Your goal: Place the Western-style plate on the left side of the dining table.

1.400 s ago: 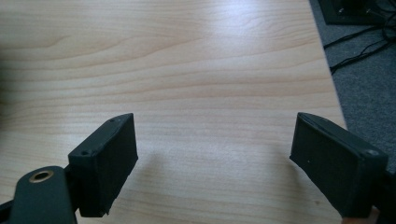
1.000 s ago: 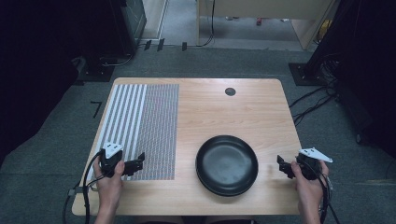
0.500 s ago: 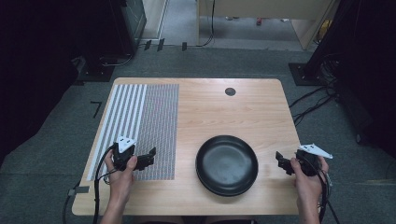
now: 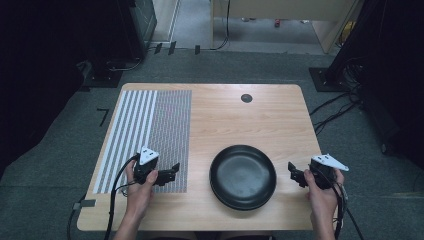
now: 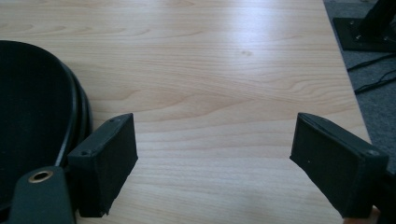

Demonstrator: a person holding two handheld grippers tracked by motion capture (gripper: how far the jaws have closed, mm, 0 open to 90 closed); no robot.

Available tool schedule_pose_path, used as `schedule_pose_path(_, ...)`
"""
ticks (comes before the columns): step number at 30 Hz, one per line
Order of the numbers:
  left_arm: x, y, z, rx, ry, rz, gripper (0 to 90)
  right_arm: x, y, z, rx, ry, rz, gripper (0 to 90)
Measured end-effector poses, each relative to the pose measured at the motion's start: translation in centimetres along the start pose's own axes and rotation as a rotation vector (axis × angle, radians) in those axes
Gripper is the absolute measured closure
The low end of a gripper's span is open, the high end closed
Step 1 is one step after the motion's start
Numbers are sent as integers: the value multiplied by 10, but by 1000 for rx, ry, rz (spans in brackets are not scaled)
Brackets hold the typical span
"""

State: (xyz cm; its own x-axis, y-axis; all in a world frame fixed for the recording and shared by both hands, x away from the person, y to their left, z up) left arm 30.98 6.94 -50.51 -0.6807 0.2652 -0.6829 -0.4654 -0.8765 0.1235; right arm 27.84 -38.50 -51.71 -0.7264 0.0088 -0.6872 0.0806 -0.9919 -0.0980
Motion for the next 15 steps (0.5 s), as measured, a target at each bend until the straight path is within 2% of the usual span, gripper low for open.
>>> schedule_pose_path(6,1,12,-6,4,-15,-22,116,-3,-9,1,-18,9,21,139)
schedule_pose_path(10,1,20,-9,5,-32,-27,117,-5,-13,5,-29,27,11,140)
schedule_pose_path(15,0,28,-10,18,-33,-32,121,-6,-22,5,-50,29,27,140)
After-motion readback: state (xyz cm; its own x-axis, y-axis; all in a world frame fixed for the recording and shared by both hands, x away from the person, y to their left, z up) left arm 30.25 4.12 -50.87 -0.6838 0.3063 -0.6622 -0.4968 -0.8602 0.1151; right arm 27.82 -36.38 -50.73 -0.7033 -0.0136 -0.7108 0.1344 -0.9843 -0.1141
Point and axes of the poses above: each handheld gripper's, and its own axes: z roughly backward along the jaws, x roughly out of its underside, y roughly to its right, the point moved 6 cm from there along -z, roughly forward along the jaws, and after that the axes turned 8 degrees about -y, right-handed, at the moved point
